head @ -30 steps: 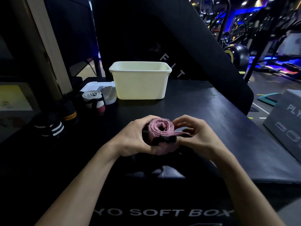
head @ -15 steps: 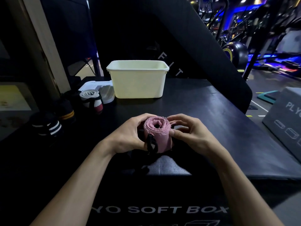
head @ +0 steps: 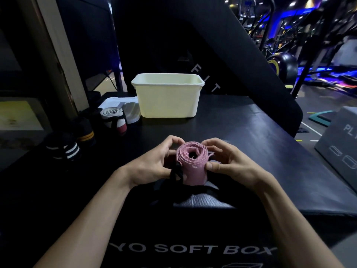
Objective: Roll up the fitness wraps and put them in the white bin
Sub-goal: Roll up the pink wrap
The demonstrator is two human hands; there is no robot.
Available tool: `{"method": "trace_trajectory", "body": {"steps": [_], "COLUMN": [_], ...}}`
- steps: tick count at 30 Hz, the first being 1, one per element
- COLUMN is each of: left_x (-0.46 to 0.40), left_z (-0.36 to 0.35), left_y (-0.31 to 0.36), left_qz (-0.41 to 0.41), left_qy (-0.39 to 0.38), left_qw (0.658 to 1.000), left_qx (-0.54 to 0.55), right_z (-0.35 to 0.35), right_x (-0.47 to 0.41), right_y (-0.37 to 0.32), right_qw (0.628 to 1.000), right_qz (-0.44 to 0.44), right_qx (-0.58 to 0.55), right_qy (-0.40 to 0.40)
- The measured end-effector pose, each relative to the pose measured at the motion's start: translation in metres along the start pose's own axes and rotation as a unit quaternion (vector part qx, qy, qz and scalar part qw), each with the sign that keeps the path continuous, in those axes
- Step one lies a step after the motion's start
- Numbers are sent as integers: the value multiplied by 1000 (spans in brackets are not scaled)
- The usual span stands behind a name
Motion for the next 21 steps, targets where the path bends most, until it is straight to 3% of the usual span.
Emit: {"method": "trace_trajectory", "body": {"steps": [8,11,16,21], "left_x": [9,11,10,14], "left_z": [2,0,-13,-20], "left_y": [-5,-6,-19,-11], "left_qz": [-43,-57,-54,-51], "left_qy": [117,156,293,257], "left_qw": [992,986,954,964], "left_qx": [-16,1,-33,-32], "right_z": [-7,-9,-11,-9], "right_x": [-1,-3,-7,-8], "right_y": [-9,-12,-3,-1], "right_qw": [996,993,985,989], "right_qz": [21,50,65,52], "right_qx": [79,107,142,113], "right_qy": [-22,14,80,75]}}
Point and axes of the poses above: each hand's wrist, its own x-axis away from the middle knuckle, its own z-axis out of the back of the hand, y = z × x, the point moved 3 cm from there along -x, towards the middle knuckle, and after that the axes turned 5 degrees about z, right-handed, at the moved point
